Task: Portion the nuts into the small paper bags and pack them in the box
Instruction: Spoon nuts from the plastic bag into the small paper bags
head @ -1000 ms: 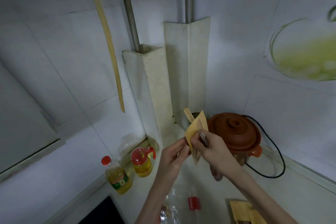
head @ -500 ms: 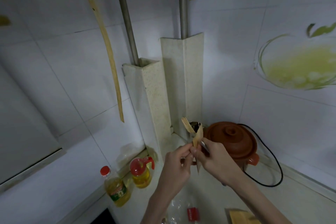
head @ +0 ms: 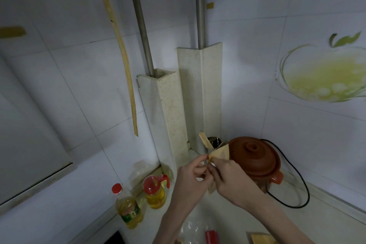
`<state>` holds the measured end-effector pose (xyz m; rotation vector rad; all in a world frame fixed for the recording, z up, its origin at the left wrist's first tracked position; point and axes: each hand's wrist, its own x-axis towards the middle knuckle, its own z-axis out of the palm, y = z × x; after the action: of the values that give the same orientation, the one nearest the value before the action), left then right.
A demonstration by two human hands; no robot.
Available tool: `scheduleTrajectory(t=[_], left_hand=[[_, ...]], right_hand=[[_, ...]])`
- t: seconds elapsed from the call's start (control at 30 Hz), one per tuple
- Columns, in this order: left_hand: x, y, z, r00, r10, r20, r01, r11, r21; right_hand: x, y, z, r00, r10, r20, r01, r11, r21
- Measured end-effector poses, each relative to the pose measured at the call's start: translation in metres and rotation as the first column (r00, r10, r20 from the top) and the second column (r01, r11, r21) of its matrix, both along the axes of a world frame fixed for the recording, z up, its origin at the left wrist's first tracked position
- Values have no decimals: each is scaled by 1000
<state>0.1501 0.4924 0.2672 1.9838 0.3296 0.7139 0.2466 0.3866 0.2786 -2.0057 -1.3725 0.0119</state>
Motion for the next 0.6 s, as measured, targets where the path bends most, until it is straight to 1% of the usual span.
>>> scheduleTrajectory(t=[0.07, 0.13, 0.2, 0.27, 0.37, 0.47, 0.6], left_hand=[[-1, 1, 0, 1000, -3, -20, 3, 1000, 0], [-3, 3, 0, 998, -24, -66, 22, 999, -29], [-6, 4, -1, 988, -78, -135, 68, 995, -79], [-8, 5, -4, 967, -144, -212, 115, 983, -146], [-12, 3, -12, 925, -200, -322, 162, 977, -141], [-16, 3, -19, 918, -203, -341, 181, 979, -96], [-15, 4, -23, 939, -165, -301, 156, 986, -55]], right_hand=[[1, 1, 1, 1000, 9, -20, -9, 1000, -11], [4, 2, -1, 994, 12, -112, -13, 1000, -7], [6, 3, -6, 986, 14, -169, -17, 1000, -17], [5, 3, -14, 980, 30, -195, -34, 999, -16], [5, 3, -22, 971, 72, -229, -78, 997, -18], [3, 5, -24, 950, 124, -287, -133, 991, -12], [3, 5, -27, 918, 142, -370, -147, 989, 14]])
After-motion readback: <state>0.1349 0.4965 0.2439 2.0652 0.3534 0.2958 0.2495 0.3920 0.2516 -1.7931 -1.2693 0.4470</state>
